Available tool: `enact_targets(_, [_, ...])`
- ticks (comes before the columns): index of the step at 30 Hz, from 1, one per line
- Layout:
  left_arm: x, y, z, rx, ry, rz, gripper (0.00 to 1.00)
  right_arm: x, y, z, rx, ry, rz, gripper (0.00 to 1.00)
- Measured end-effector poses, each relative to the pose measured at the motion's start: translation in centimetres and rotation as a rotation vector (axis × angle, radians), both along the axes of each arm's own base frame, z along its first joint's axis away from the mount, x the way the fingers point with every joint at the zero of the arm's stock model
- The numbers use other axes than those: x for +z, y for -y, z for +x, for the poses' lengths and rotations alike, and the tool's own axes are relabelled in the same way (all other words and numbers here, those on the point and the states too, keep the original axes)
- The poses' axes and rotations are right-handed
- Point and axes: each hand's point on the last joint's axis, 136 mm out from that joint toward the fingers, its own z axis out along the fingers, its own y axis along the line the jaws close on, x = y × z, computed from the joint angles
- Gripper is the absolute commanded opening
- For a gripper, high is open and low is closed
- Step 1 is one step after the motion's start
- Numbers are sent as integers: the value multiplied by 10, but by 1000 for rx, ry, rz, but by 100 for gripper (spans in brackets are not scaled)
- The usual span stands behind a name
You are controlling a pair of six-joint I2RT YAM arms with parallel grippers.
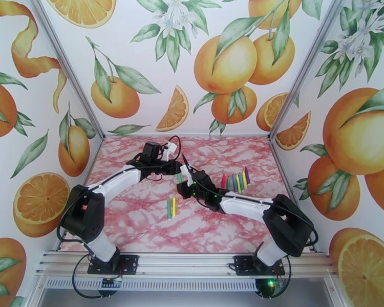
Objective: Open the pen caps
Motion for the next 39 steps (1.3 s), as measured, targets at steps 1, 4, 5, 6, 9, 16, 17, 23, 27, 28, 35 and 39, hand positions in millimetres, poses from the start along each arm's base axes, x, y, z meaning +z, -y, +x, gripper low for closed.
enact_targets(1, [0, 0, 0, 0, -2, 0, 0, 0, 0, 0, 0, 2, 2, 1])
enact_targets(4, [-2, 0, 0, 2, -9, 1, 0, -1, 1, -1, 0, 10, 9, 0])
enact_targets(5, [-3, 0, 0, 5, -16, 1, 0, -1, 2, -2, 0, 11, 10, 0])
enact_targets(6, [-4, 0, 1, 6, -22, 0, 0, -2, 2, -2, 0, 13, 12, 0])
enact_targets(9, [-6, 0, 1, 13, -44, 1, 0, -2, 4, -4, -1, 17, 17, 0])
enact_targets(16, [-8, 0, 2, 39, -87, -6, 0, -1, 9, -6, -6, 34, 31, 0])
enact_targets(17, [-9, 1, 2, 42, -94, -5, 0, 0, 9, -6, -7, 37, 33, 0])
enact_targets(23, [-11, 0, 6, 67, -120, 4, 0, 0, 11, -4, -13, 51, 40, 0])
enact_targets(27, [-13, 0, 6, 71, -132, 6, 0, 0, 12, -4, -14, 50, 39, 0])
enact_targets(28, [-13, 0, 6, 71, -133, 6, 0, -1, 12, -4, -14, 50, 38, 0])
enact_targets(35, [-15, -1, 7, 83, -145, 10, 0, -1, 12, -4, -13, 51, 35, 0])
enact_targets(39, [-17, -3, 7, 93, -155, 17, 0, -2, 12, -5, -11, 53, 34, 0])
